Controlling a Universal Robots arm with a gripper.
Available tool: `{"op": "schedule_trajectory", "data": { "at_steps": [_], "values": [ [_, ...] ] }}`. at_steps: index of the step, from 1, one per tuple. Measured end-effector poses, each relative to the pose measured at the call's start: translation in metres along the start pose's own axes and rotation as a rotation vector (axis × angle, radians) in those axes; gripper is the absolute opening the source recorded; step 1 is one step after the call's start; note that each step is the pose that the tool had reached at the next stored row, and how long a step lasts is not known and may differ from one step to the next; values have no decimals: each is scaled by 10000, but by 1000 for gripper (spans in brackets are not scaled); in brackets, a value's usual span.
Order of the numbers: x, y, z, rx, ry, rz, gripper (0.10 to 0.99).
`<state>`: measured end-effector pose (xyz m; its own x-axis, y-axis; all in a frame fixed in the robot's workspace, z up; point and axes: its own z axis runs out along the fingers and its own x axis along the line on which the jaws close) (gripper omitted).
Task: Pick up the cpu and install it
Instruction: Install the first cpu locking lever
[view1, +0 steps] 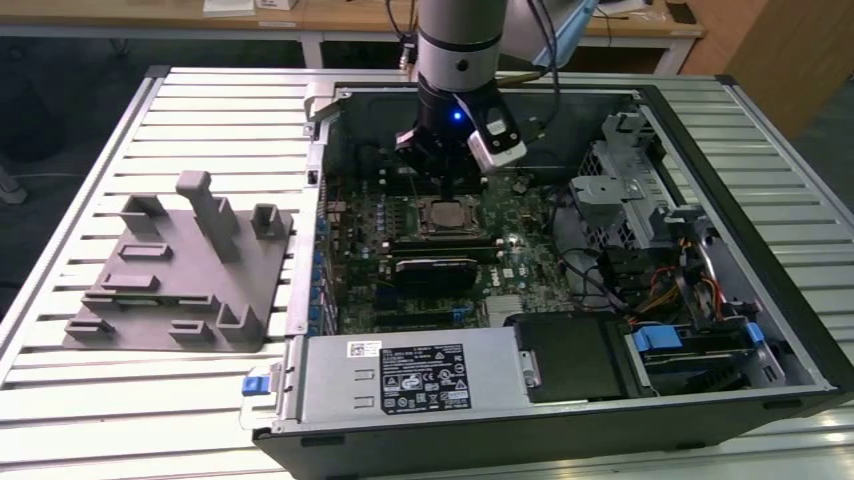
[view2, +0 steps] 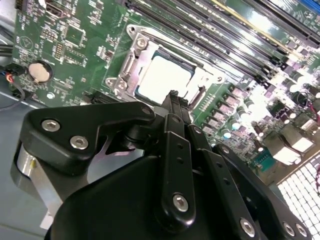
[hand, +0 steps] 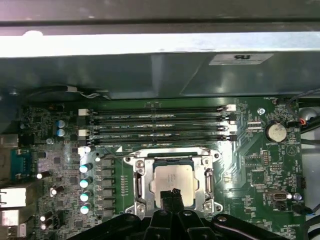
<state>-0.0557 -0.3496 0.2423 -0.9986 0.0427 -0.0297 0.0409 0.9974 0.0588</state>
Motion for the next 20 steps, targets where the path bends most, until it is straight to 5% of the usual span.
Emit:
{"op": "schedule_trajectory", "data": {
  "at_steps": [20],
  "values": [
    [443, -18, -14, 0, -1, 2, 106]
  ]
}}
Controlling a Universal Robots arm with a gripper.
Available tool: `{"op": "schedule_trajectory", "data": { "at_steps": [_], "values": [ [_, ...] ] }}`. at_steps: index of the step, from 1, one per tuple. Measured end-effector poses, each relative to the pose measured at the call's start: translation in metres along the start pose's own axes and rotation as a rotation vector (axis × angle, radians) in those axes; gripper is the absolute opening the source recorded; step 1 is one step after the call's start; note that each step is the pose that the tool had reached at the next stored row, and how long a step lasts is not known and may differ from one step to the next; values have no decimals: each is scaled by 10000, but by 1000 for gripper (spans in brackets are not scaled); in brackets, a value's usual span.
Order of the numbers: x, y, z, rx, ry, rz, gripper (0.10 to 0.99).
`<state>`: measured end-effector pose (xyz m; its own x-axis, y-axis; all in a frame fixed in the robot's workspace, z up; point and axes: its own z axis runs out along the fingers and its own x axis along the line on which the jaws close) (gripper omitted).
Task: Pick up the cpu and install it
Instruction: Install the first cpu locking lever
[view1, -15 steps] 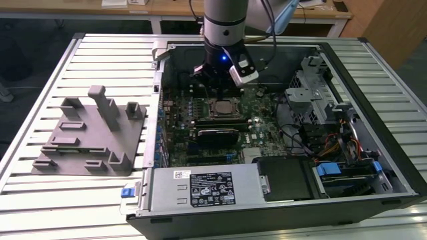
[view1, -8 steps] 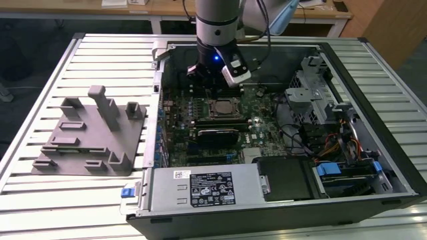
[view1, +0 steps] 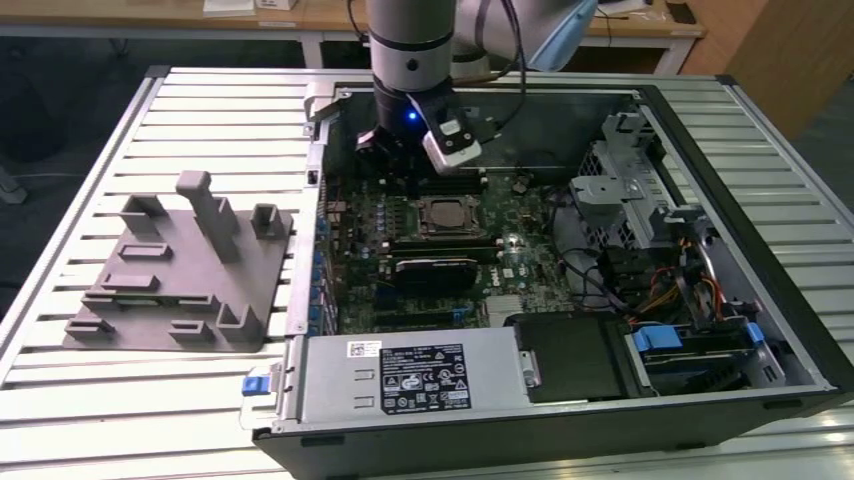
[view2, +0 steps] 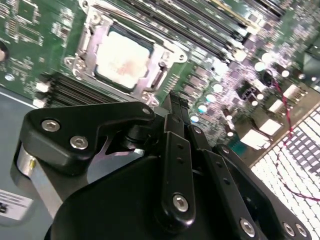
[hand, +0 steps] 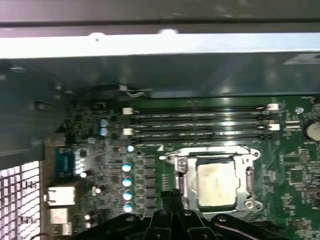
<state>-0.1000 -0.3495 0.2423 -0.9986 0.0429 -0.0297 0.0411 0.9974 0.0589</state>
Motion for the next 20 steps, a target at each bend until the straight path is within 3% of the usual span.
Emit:
{"op": "schedule_trajectory", "data": {
  "at_steps": [7, 11, 13, 20],
  "values": [
    [157, -6, -5, 0, 0, -1, 106],
    [176, -7, -6, -7, 3, -2, 106],
    [177, -7, -6, -297, 13, 9, 106],
    [176, -11, -6, -1570, 65, 49, 106]
  ]
}}
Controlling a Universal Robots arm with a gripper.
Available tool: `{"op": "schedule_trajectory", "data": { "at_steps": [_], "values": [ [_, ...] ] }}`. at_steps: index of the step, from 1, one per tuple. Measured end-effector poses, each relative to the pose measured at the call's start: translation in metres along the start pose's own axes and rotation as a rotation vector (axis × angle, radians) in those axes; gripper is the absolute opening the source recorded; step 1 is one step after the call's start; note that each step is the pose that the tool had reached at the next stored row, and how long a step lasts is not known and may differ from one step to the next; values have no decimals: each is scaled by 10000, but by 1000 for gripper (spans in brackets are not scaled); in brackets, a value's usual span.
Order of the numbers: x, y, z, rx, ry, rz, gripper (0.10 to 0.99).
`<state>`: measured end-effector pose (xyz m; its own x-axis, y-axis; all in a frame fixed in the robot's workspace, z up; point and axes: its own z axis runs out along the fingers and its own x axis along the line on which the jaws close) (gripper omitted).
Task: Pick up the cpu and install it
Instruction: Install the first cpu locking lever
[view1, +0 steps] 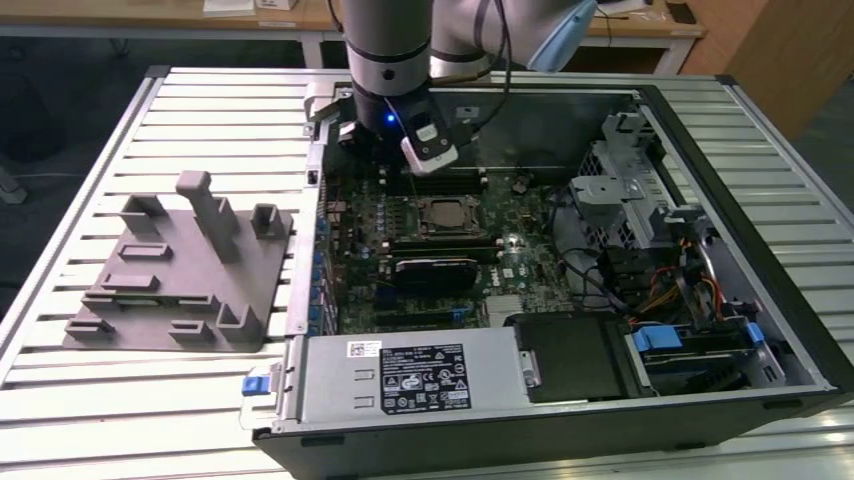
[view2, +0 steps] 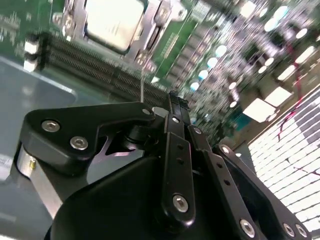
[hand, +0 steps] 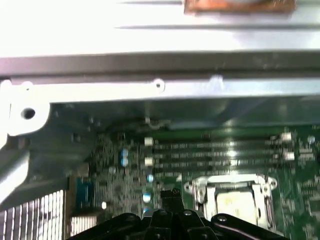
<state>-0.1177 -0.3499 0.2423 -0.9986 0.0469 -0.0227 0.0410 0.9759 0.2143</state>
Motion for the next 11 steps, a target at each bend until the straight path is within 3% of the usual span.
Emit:
{"op": "schedule_trajectory", "data": {
  "at_steps": [2, 3, 11],
  "values": [
    [0, -1, 0, -335, 15, 10, 106],
    [0, 0, 0, -384, 17, 12, 106],
    [-48, 6, 3, -389, 9, 43, 106]
  ]
}}
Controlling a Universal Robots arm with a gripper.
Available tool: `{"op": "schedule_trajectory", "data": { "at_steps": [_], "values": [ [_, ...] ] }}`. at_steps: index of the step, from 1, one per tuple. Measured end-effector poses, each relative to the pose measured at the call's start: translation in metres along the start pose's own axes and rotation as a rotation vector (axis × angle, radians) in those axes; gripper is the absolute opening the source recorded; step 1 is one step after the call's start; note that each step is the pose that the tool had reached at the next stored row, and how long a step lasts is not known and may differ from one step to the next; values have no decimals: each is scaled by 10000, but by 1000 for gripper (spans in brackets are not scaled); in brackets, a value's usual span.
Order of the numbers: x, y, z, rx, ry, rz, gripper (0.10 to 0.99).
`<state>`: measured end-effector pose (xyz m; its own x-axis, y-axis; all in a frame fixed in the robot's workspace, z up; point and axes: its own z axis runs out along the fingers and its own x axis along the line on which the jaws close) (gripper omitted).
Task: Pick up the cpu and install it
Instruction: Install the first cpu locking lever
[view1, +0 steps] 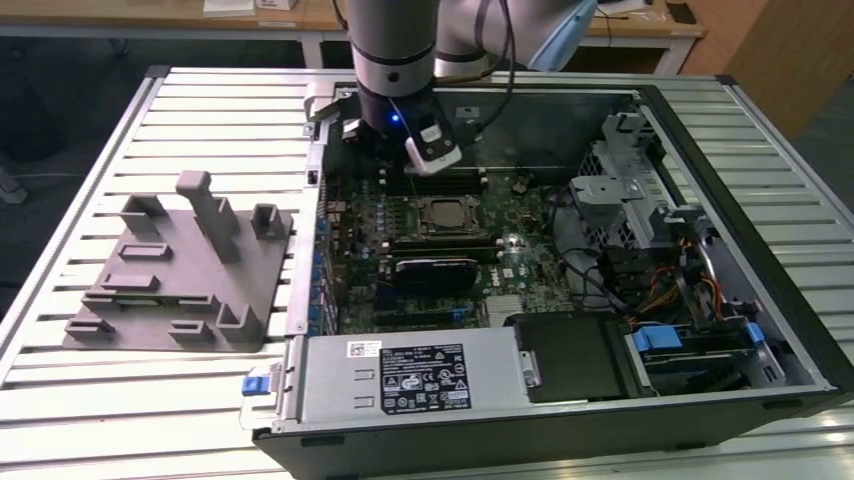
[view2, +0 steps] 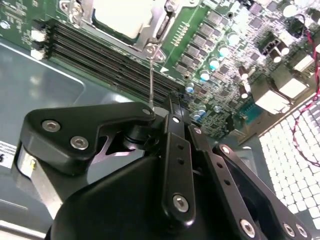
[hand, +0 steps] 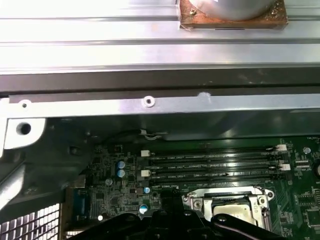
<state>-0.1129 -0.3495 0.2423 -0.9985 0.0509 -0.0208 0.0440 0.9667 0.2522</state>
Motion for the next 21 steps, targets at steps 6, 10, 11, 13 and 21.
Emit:
{"op": "schedule_trajectory", "data": {
  "at_steps": [6, 10, 11, 13, 21],
  "values": [
    [-134, 6, 5, 1, -14, 55, 106],
    [-230, 11, 8, 3, -24, 91, 106],
    [-254, 12, 9, 3, -26, 98, 106],
    [-300, 14, 10, 6, -31, 117, 106],
    [-452, 20, 15, 29, -63, 236, 106]
  ]
}}
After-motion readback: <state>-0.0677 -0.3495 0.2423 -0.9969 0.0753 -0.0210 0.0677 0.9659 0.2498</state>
